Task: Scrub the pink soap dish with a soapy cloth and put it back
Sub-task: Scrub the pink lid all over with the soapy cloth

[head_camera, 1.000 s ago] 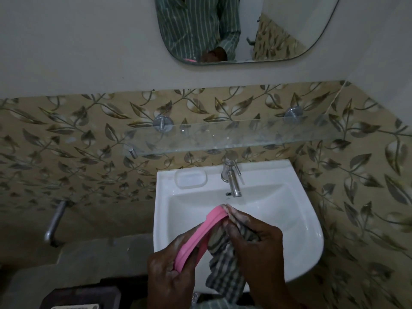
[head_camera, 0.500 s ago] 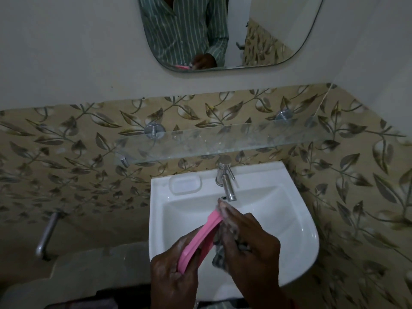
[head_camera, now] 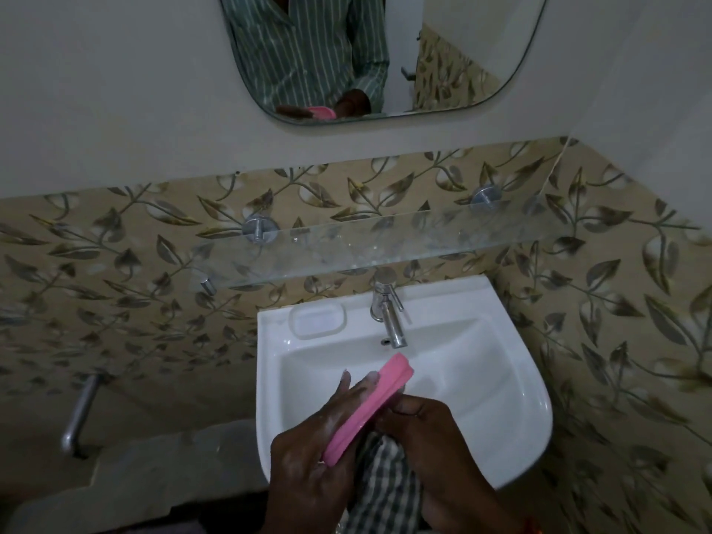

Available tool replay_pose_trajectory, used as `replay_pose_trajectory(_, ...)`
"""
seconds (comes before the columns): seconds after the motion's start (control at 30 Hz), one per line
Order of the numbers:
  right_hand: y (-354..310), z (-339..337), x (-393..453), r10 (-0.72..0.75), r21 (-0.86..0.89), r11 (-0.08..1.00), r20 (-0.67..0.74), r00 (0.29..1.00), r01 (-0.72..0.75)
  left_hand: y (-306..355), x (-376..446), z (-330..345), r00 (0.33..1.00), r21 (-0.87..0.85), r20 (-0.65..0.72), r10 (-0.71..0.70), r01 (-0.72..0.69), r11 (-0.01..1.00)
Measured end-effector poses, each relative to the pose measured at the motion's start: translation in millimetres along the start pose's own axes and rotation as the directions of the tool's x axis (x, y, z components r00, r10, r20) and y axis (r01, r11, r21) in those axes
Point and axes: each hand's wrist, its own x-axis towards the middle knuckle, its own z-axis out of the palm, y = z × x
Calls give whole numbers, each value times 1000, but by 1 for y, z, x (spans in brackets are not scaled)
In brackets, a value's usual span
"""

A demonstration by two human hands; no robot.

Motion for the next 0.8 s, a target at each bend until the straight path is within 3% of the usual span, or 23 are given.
replay_pose_trajectory(0.1,-2,-11,2,-3,-29,1000,44,999,4,-5,1,0,970,31,242,10,-18,999)
replay_pose_trajectory(0.17,-4,-17,4,17,-80,997,56,998,-13,1,3,-2,909,19,374,-184,190,982)
replay_pose_trajectory(0.27,-7,-17,6,68,-155,987,118,991,-49,6,3,0,800,-104,439,-409,498,861)
replay_pose_trajectory(0.4,-15,-20,3,13,-393,919,106,994,30,2,2,7,704,-92,560,-437,576,812)
replay_pose_trajectory(0.47,-19,-23,3,22,-460,887,107,994,30,4,3,12,671,-113,566,-479,639,761)
replay_pose_trajectory(0.63,-18,-27,7,-41,-701,704,120,992,114,2,-2,25,675,-98,443,-590,691,716)
replay_pose_trajectory(0.8,-21,-45,9,-157,-520,851,-109,982,78,-10,-3,19,675,-71,293,-677,722,688)
